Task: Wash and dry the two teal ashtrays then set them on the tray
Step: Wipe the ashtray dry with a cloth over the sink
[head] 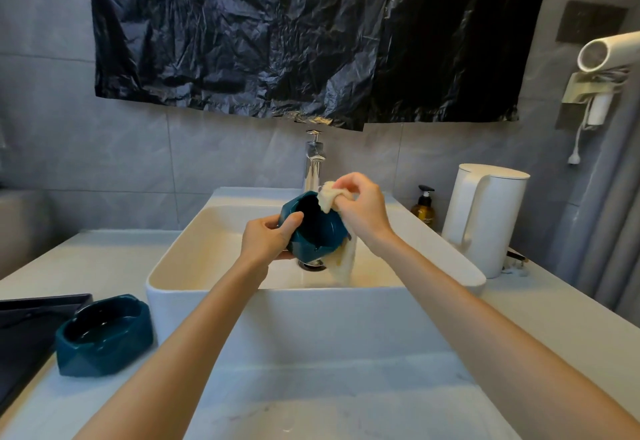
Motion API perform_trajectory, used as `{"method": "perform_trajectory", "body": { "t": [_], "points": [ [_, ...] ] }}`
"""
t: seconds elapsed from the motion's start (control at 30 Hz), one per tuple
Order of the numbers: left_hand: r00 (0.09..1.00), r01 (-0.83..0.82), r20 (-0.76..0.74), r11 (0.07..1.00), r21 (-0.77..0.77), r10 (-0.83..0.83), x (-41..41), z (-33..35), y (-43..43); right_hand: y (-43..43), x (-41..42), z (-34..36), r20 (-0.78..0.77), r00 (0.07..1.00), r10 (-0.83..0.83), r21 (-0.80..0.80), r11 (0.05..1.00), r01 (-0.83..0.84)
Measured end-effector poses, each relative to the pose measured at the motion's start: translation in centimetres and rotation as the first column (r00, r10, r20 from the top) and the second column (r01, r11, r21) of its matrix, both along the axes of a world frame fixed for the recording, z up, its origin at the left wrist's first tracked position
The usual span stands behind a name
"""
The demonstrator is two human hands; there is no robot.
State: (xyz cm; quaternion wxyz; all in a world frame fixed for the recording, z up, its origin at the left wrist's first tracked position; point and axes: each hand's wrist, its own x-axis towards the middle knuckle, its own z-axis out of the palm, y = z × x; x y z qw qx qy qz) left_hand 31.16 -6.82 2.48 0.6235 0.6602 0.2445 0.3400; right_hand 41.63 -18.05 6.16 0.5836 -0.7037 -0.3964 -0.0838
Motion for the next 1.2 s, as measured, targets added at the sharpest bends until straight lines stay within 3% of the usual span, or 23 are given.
{"method": "perform_trajectory", "body": {
  "t": [0.17, 0.27, 0.43, 0.57, 0.73, 0.83, 0.9, 0.97, 1.03, 1.1, 1.2],
  "points": [
    [0.999, -0.017, 0.046, 1.000, -0.015, 0.017, -0.1, 0.1, 0.1, -0.4, 0.2, -0.2, 0.040, 0.969, 0.245, -0.241, 0.943, -0.229],
    [0.998, 0.001, 0.060, 0.999, 0.035, -0.003, 0.0, 0.1, -0.1, -0.1, 0.4, 0.1, 0.209, 0.973, 0.102, -0.205, 0.977, -0.058],
    [0.995, 0.006, 0.095, 0.998, 0.070, -0.013, 0.0, 0.0, 0.0, 1.2, 0.2, 1.0, 0.473, 0.880, -0.044, -0.239, 0.955, 0.176],
    [0.997, 0.009, 0.076, 0.993, 0.117, -0.018, 0.2, -0.2, 0.0, 1.3, 0.7, 1.8, 0.739, 0.674, -0.007, -0.356, 0.845, 0.398],
    [0.995, -0.038, 0.091, 0.994, 0.100, 0.029, 0.2, -0.2, 0.0, 1.7, 0.9, 0.1, 0.583, 0.791, -0.186, -0.280, 0.868, 0.410],
    [0.985, -0.106, 0.141, 0.994, 0.028, 0.101, 0.1, -0.2, 0.1, 2.2, 0.9, -1.1, 0.319, 0.915, -0.246, -0.292, 0.893, 0.342],
    [0.973, -0.174, 0.170, 0.981, 0.082, 0.159, -0.1, -0.3, 0.3, 2.3, 0.8, -1.3, 0.125, 0.965, -0.232, -0.356, 0.897, 0.262],
    [0.970, -0.192, 0.185, 0.966, 0.173, 0.159, -0.1, -0.6, 0.4, 2.2, 1.1, -1.1, 0.024, 0.977, -0.210, -0.416, 0.887, 0.201],
    [0.978, -0.158, 0.168, 0.961, 0.226, 0.121, -0.1, -0.6, 0.1, 2.1, 1.5, -0.7, 0.087, 0.972, -0.217, -0.453, 0.861, 0.233],
    [0.984, -0.114, 0.157, 0.966, 0.232, 0.078, 0.1, -0.5, -0.1, 2.2, 1.7, -0.2, 0.257, 0.935, -0.245, -0.414, 0.846, 0.336],
    [0.985, -0.078, 0.168, 0.980, 0.183, 0.047, 0.2, -0.2, -0.3, 2.3, 1.4, 0.5, 0.538, 0.802, -0.260, -0.298, 0.831, 0.469]
  ]
}}
